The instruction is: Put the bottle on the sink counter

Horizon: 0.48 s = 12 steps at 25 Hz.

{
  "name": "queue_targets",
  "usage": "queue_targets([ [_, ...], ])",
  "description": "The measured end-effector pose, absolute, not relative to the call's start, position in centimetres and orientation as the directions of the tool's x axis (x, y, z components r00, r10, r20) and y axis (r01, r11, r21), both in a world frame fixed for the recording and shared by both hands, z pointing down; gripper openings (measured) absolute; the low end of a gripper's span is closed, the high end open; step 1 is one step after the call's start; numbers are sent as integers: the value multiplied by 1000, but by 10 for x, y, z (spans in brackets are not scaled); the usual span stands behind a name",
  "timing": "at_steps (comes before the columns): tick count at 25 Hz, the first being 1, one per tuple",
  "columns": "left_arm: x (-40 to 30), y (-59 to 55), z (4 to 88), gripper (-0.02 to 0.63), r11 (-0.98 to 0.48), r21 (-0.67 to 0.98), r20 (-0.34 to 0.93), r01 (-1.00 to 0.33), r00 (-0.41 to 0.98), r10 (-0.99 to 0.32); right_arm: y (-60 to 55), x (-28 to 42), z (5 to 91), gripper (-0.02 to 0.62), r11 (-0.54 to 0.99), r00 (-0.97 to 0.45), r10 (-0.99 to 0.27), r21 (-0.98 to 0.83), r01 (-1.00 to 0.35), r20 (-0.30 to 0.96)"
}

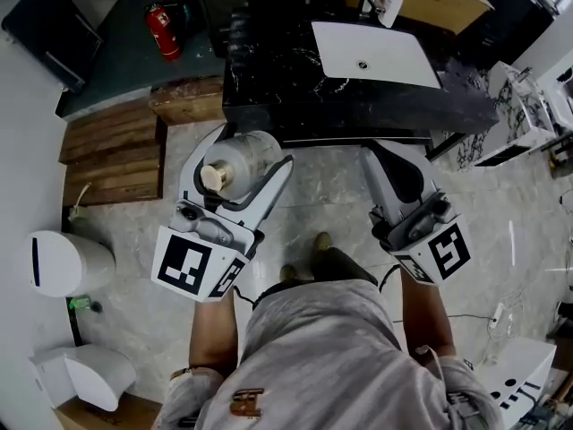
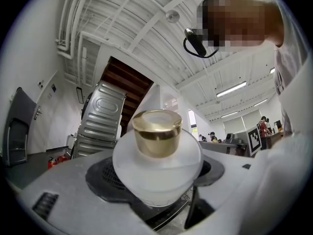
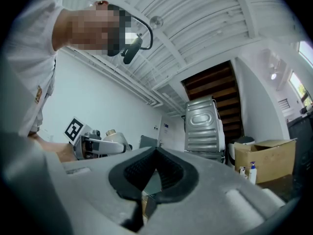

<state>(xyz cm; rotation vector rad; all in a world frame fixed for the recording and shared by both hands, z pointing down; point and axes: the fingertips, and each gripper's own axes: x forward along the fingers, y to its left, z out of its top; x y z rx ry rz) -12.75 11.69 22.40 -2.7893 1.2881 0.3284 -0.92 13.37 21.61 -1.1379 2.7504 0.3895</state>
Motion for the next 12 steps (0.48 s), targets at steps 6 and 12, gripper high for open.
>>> queue_targets([
  [6, -132, 92, 225, 333, -641, 27, -208, -767, 623, -754, 108, -13, 220, 0, 688, -709, -665, 178, -704, -232],
  [12, -127, 44, 231, 333, -622, 16, -188, -783, 609, -771, 55, -5, 225, 0, 700, -719, -652, 173, -693, -241],
])
